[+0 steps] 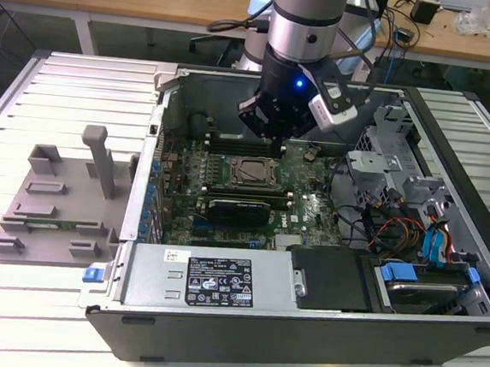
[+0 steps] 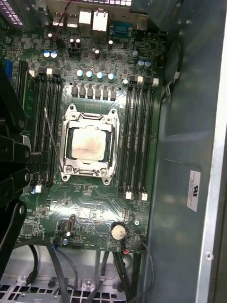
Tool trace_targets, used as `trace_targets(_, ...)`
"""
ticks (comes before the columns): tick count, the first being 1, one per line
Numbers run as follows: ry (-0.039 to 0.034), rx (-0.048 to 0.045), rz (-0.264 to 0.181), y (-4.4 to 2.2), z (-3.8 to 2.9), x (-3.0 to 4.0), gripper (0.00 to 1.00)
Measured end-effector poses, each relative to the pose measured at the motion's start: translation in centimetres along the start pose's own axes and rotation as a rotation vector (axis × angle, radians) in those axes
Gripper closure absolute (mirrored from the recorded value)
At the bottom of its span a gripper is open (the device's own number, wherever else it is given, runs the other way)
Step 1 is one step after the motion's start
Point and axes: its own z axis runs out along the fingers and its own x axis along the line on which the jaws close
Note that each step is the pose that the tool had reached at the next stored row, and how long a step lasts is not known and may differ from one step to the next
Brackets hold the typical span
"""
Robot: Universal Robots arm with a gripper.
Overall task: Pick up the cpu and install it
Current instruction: 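Install the second cpu locking lever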
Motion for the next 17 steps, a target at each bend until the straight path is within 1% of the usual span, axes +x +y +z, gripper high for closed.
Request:
trace_targets(3, 0.0000, -0.0004, 0.000, -0.19, 0.20, 0.02, 0.89)
trace_targets(5, 0.0000, -0.0006, 0.000, -0.38, 0.56, 0.05, 0.89)
trace_targets(9, 0.0000, -0.0009, 0.000, -0.60, 0.93, 0.08, 0.89)
trace_targets(17, 0.0000, -0.0011, 0.000, -0.79, 1.34, 0.10, 0.89)
